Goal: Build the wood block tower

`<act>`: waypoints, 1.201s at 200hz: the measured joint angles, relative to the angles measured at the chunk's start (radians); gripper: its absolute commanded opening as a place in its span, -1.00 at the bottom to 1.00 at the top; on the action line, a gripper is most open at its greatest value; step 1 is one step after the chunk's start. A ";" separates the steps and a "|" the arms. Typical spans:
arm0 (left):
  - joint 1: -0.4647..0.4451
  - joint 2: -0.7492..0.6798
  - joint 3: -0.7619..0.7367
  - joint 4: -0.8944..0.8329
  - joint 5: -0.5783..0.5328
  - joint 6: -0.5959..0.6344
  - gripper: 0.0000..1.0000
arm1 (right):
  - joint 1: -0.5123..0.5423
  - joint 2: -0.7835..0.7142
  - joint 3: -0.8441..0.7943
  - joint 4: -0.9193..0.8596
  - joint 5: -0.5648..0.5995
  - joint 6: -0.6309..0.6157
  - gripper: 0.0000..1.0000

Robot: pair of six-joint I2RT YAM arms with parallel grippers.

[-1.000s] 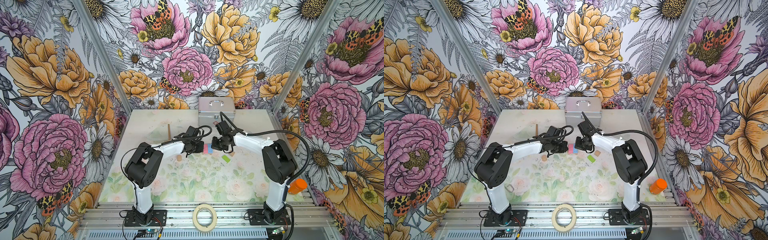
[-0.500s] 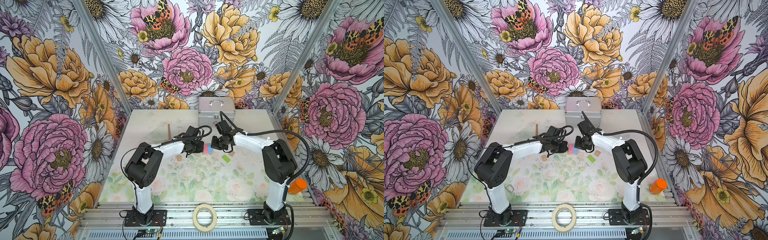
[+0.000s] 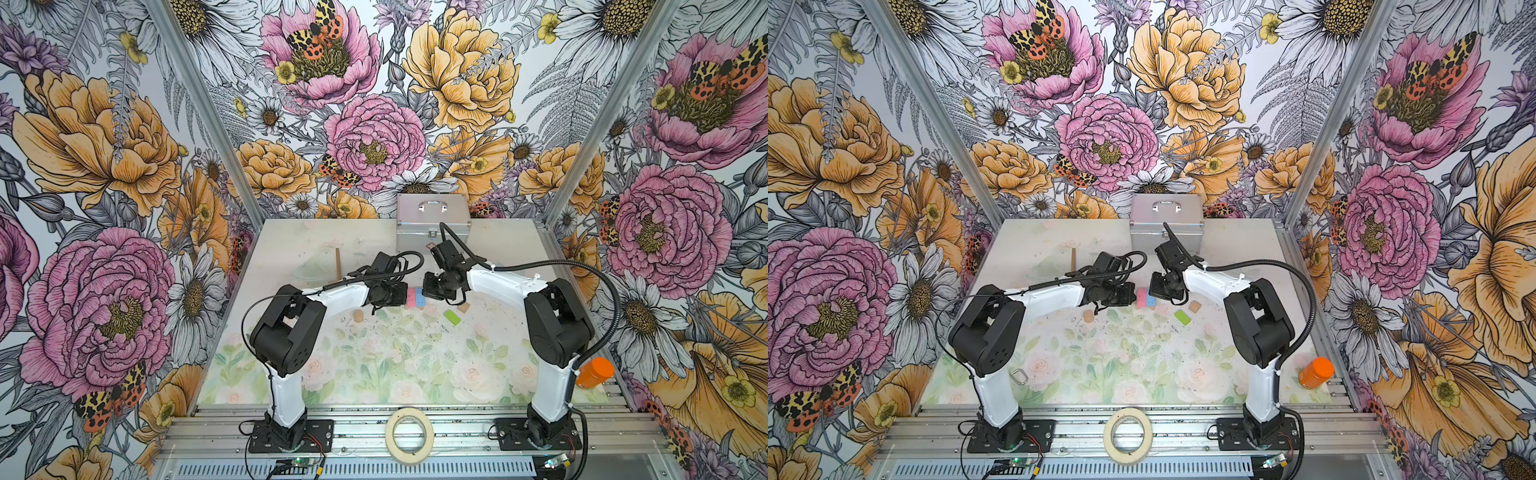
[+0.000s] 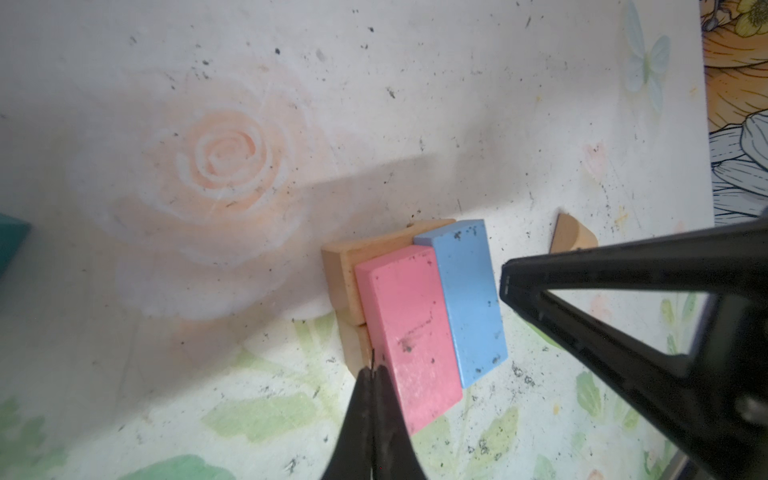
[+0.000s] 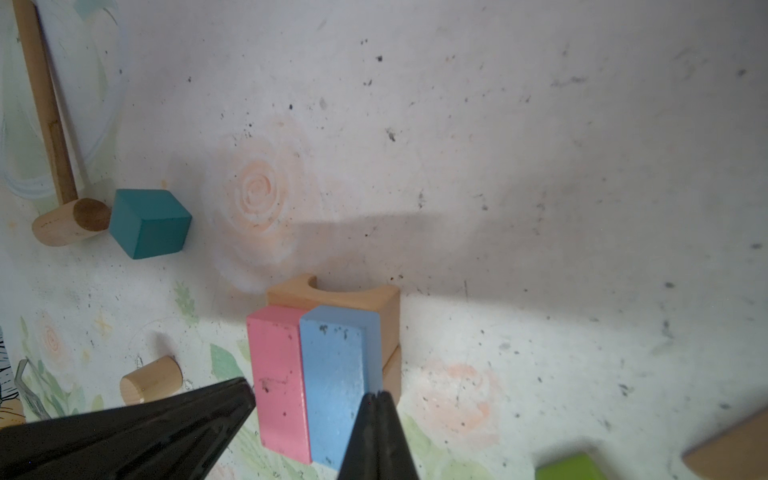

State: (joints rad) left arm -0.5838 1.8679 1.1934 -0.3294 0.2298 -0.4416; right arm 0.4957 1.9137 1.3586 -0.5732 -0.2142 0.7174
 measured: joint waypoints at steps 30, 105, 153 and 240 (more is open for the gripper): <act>0.000 0.000 0.000 0.000 0.000 0.000 -1.00 | -0.005 0.000 0.000 0.000 0.000 0.000 -1.00; 0.000 0.000 0.000 0.000 0.000 0.000 -1.00 | -0.006 0.000 0.000 0.000 0.001 0.000 -1.00; 0.005 0.000 0.000 0.000 0.000 0.000 -1.00 | -0.006 0.000 0.000 0.000 0.000 0.000 -1.00; 0.005 0.000 0.000 0.000 0.000 0.000 -1.00 | -0.006 0.015 0.000 0.000 0.000 0.001 -1.00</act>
State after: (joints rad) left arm -0.5785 1.8679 1.1934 -0.3298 0.2298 -0.4416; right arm 0.4892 1.9289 1.3586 -0.5732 -0.2142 0.7181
